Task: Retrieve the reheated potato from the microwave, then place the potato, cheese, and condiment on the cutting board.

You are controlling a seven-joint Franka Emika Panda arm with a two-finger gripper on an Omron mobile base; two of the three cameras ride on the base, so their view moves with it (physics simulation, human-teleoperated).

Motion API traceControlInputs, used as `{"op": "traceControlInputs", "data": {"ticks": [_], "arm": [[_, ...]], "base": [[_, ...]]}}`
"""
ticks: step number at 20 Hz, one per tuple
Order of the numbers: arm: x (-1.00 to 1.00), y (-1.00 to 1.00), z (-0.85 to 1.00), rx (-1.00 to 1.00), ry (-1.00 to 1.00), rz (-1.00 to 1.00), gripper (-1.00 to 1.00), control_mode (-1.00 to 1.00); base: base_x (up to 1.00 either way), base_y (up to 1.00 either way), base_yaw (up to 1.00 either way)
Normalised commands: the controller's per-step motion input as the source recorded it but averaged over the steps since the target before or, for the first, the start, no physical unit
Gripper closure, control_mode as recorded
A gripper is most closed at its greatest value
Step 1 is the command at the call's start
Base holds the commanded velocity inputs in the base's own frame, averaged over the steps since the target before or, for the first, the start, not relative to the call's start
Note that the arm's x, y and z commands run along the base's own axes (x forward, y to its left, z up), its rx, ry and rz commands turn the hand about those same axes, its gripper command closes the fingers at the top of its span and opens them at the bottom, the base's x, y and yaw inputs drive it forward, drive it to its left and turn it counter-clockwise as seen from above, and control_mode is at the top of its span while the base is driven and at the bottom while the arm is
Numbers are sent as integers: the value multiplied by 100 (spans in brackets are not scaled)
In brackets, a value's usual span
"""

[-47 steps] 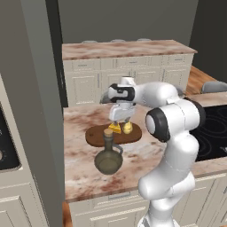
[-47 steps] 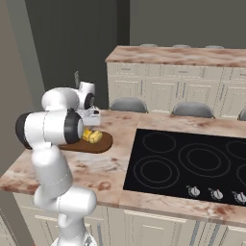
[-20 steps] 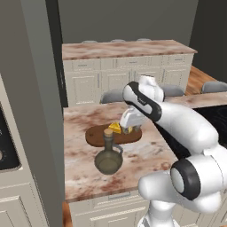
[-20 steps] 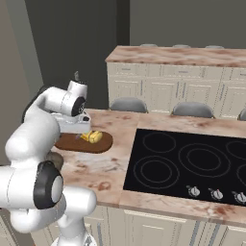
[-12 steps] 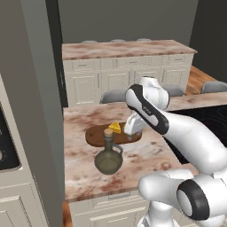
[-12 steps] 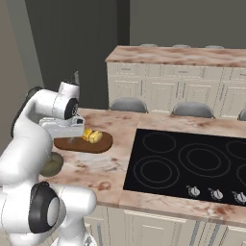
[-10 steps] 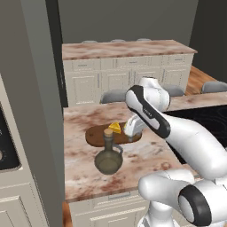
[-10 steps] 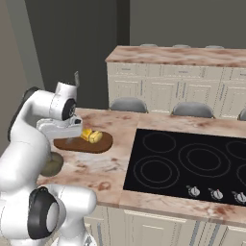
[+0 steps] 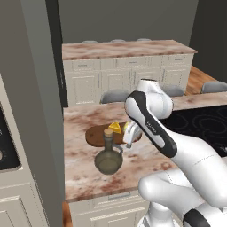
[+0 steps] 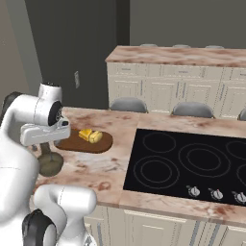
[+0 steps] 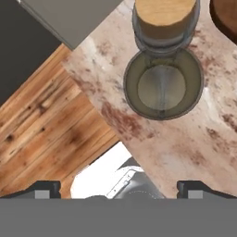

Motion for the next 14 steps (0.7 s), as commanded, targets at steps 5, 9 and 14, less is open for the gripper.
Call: {"op": "traceControlInputs", "data": {"ticks": [5, 9, 14], "arm": [[-4, 25, 0, -1, -2, 0, -100, -100], [13, 12, 0, -10, -9, -2, -100, -100], [17, 13, -4, -8, -5, -4, -100, -100]], "base": [[0, 0, 0], [0, 0, 0], [0, 0, 0]]}}
